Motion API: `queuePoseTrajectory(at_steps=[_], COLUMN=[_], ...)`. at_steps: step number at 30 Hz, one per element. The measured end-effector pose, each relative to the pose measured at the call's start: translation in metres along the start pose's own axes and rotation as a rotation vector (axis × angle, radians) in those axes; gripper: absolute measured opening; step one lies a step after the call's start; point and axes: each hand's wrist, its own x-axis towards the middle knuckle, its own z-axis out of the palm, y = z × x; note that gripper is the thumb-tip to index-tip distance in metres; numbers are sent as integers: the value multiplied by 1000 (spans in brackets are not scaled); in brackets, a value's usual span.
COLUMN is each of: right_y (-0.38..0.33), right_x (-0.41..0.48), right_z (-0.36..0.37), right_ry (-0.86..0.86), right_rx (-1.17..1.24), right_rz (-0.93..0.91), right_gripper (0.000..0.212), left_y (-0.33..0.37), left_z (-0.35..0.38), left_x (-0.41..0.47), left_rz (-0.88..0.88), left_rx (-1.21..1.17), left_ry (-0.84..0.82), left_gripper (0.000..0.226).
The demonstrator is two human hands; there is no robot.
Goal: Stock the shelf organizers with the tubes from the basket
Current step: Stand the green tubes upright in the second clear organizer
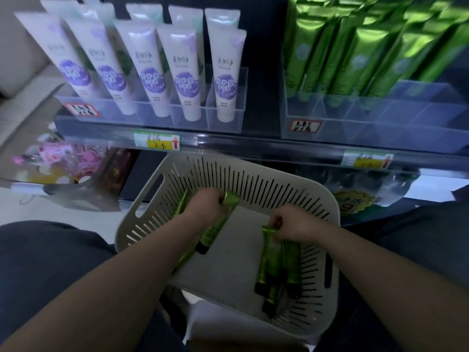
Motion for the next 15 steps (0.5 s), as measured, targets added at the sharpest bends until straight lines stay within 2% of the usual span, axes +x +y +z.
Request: queuePoseTrajectory(at_steps=[2, 6, 10, 15], right_y=[-1, -6, -13, -14], right_x=[-7, -22, -37, -58], right_z=[-5, -15, -29, -52], right_ry=[53, 156, 256, 376], right_rx=[42, 159, 185, 251], right_rz=[-16, -45, -91, -163], right_gripper=[19, 25, 25, 22], left_y=[6, 20, 38, 60], left_z=[-2, -9, -18, -34], left_x=[-8, -24, -34, -42], left_rz=[3, 36, 92, 163], left_rx=[-32, -76, -116, -140], left_ry=[9, 35, 60, 99], left_gripper=[12, 22, 13, 13])
